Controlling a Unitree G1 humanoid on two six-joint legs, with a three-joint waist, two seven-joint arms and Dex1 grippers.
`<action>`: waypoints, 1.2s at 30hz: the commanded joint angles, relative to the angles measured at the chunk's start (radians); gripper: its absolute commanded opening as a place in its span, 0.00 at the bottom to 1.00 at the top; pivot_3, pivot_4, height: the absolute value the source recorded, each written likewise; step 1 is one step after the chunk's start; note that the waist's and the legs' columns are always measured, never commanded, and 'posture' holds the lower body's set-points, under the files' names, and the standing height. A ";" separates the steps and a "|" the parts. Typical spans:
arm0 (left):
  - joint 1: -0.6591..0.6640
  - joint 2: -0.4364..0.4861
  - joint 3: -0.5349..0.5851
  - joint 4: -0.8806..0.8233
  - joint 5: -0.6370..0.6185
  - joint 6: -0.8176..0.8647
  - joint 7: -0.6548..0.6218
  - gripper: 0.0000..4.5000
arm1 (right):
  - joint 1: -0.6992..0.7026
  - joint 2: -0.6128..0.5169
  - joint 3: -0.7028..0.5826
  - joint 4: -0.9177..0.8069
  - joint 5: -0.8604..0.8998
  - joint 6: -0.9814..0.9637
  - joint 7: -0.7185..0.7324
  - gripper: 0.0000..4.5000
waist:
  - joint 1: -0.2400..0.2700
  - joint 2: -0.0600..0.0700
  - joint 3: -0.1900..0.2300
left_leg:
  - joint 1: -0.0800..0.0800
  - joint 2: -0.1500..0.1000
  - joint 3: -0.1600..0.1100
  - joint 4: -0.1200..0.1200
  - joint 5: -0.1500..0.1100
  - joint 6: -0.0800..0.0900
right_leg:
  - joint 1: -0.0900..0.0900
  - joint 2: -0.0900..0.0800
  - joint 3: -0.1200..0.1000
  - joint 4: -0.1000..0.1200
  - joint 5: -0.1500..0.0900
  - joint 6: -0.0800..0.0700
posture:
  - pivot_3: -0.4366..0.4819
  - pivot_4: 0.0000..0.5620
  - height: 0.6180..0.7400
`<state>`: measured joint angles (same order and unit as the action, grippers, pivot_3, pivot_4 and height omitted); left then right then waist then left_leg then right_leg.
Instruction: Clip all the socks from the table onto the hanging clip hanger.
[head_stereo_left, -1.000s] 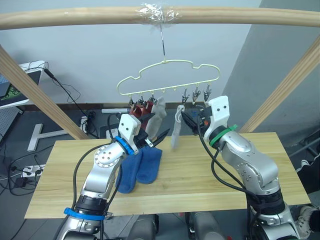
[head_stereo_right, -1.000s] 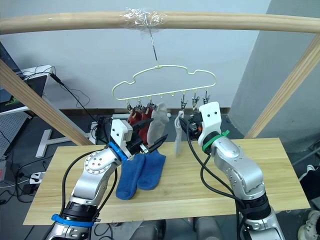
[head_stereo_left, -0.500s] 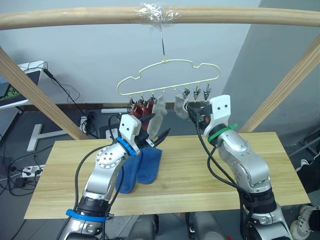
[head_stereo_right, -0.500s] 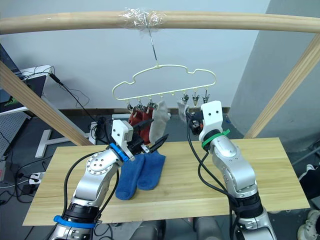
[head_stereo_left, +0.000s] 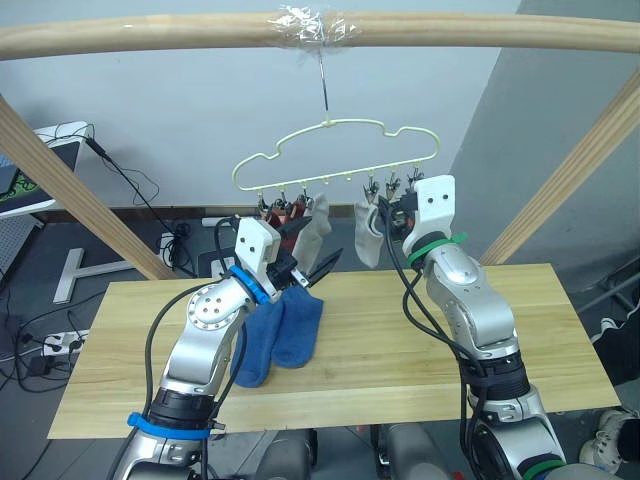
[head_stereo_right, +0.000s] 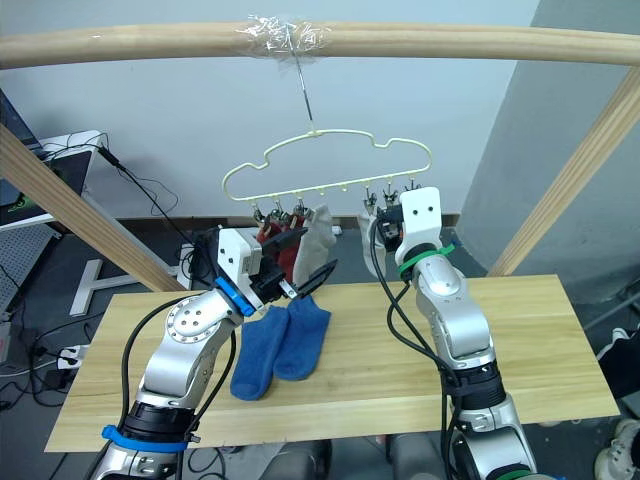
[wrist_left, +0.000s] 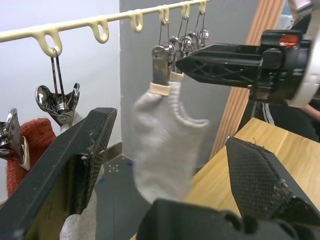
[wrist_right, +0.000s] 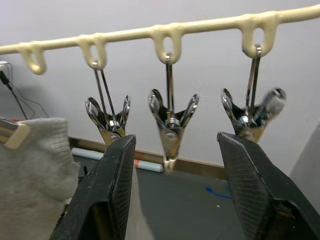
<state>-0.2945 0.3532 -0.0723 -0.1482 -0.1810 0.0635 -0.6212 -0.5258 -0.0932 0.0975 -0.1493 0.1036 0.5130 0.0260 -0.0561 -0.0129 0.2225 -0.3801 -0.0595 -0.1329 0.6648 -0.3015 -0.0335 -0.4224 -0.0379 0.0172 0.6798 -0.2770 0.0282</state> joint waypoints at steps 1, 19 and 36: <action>-0.004 0.003 0.014 -0.054 -0.013 0.002 0.008 0.90 | -0.031 0.014 -0.010 -0.005 -0.010 -0.037 0.006 0.60 | 0.000 0.000 0.000 | 0.000 0.000 0.000 0.000 0.000 0.000 | 0.000 0.000 0.000 0.000 0.000 0.000 | 0.45 0.39 1.00; -0.083 0.022 0.044 -0.123 -0.082 0.055 -0.004 0.90 | -0.048 0.064 0.020 0.012 -0.032 -0.070 0.044 0.60 | 0.002 0.000 0.000 | 0.000 0.000 0.000 0.000 0.000 -0.001 | 0.000 0.000 0.000 0.000 0.000 0.000 | 0.46 0.38 1.00; -0.107 0.018 0.039 -0.167 -0.159 0.137 -0.024 0.90 | -0.097 0.065 -0.009 0.074 -0.031 -0.107 0.064 0.60 | 0.001 0.000 0.000 | 0.000 0.000 0.000 0.001 0.001 -0.001 | 0.000 0.000 0.000 0.001 0.000 0.000 | 0.46 0.39 1.00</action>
<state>-0.3970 0.3682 -0.0393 -0.2762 -0.3336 0.2111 -0.6451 -0.6041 -0.0306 0.0979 -0.0558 0.0775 0.4358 0.0861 -0.0547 -0.0129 0.2224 -0.3800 -0.0595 -0.1326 0.6654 -0.3006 -0.0350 -0.4226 -0.0377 0.0173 0.6806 -0.2767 0.0277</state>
